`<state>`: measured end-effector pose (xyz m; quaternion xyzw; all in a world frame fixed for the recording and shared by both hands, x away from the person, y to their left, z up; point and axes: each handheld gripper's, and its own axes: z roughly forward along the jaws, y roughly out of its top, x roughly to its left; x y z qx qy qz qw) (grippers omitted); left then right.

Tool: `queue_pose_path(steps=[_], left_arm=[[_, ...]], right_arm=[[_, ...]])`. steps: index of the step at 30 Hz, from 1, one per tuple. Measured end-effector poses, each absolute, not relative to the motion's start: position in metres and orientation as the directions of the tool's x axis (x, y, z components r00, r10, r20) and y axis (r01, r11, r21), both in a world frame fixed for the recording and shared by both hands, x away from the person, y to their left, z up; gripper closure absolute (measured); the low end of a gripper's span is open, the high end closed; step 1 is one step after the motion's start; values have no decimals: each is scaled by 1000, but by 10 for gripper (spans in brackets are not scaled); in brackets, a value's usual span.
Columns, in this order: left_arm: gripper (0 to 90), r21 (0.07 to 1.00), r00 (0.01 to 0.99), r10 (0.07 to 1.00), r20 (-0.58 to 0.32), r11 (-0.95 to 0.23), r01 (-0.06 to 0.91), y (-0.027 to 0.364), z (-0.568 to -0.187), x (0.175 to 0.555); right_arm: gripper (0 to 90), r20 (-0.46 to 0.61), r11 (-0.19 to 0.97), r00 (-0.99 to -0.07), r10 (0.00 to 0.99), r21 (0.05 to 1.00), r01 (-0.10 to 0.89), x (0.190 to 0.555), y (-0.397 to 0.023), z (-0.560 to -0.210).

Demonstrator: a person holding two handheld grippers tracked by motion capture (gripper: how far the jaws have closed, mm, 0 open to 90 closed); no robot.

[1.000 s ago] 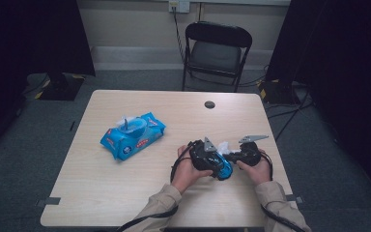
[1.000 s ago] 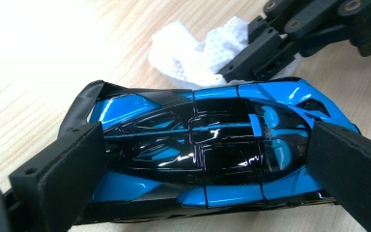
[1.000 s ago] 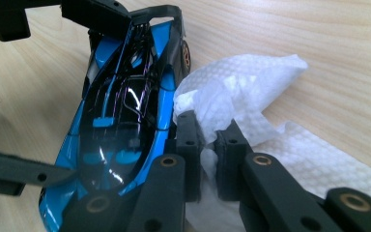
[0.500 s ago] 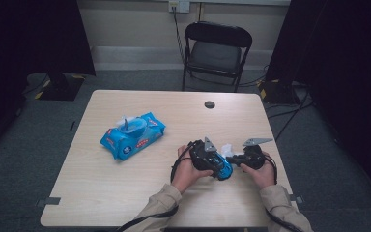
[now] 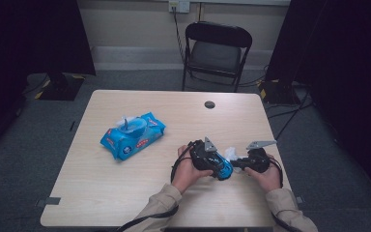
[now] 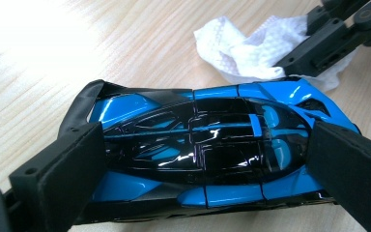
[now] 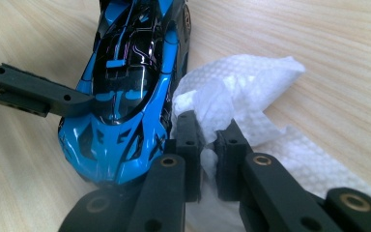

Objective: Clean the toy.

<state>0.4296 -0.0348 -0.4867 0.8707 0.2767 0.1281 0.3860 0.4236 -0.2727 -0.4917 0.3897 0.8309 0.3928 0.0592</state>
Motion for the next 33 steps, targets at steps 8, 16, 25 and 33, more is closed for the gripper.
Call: queue_pose_path(steps=[8, 16, 25, 33], left_arm=[[4, 746, 812, 583, 7, -544, 383, -35, -487, 429], [4, 750, 814, 581, 10, -543, 378, -35, -488, 429], [4, 753, 814, 581, 6, -538, 378, -35, -488, 428], [4, 755, 815, 580, 6, -537, 377, -34, -488, 428]], right_arm=[[832, 208, 315, -648, 732, 741, 593, 430, -280, -476], [832, 215, 282, -635, 742, 760, 586, 451, -264, -466], [832, 238, 245, -610, 756, 761, 601, 472, -236, -475], [832, 240, 258, -614, 752, 749, 610, 477, -210, -485]])
